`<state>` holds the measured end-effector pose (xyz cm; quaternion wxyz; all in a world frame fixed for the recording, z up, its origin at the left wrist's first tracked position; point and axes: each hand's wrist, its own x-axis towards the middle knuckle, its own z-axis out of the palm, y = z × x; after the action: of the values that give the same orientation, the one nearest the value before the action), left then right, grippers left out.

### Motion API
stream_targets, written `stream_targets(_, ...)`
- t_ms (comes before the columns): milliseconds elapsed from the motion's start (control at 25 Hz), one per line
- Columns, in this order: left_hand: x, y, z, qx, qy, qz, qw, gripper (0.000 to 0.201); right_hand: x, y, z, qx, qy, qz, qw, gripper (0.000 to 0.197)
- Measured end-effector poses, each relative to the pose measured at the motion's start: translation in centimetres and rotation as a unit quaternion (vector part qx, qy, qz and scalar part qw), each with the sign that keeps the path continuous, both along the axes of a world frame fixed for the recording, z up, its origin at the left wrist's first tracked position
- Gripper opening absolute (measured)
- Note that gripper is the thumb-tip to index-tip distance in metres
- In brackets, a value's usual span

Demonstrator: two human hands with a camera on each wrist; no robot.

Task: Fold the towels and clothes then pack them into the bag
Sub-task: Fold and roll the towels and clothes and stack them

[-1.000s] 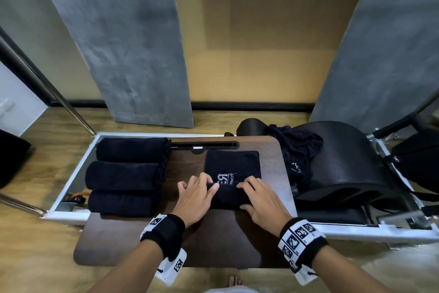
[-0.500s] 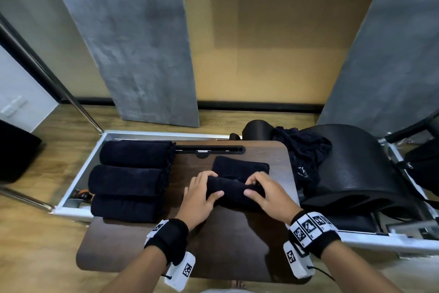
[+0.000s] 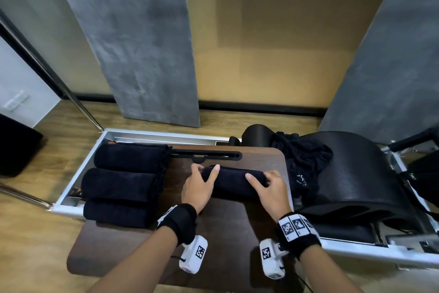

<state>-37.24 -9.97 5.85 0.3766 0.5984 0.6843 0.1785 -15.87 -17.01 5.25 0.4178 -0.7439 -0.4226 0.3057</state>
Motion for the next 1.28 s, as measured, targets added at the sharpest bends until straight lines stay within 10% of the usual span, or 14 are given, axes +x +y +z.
stream_targets(160,1.5,1.0,0.4,-0.024,0.019,0.059,0.998,0.085,-1.1,1.6,0.4,-0.108,-0.122,-0.082,0.983,0.067)
stream_targets(520,2.5,1.1,-0.2,-0.08,-0.071,0.132,0.985,0.083,-0.8,2.1,0.5,-0.197,0.0,-0.129,0.972,0.072)
stream_targets(880,2.2,0.6,4.0,-0.053,-0.306,0.17,0.935,0.046,-1.7,0.7,4.7,-0.021,0.375,-0.193,0.906,0.06)
stream_targets(1280,-14.1,4.1,12.9,0.166,-0.265,0.174,0.934,0.038,-17.5,5.1,13.6,0.107,0.405,-0.096,0.903,0.036)
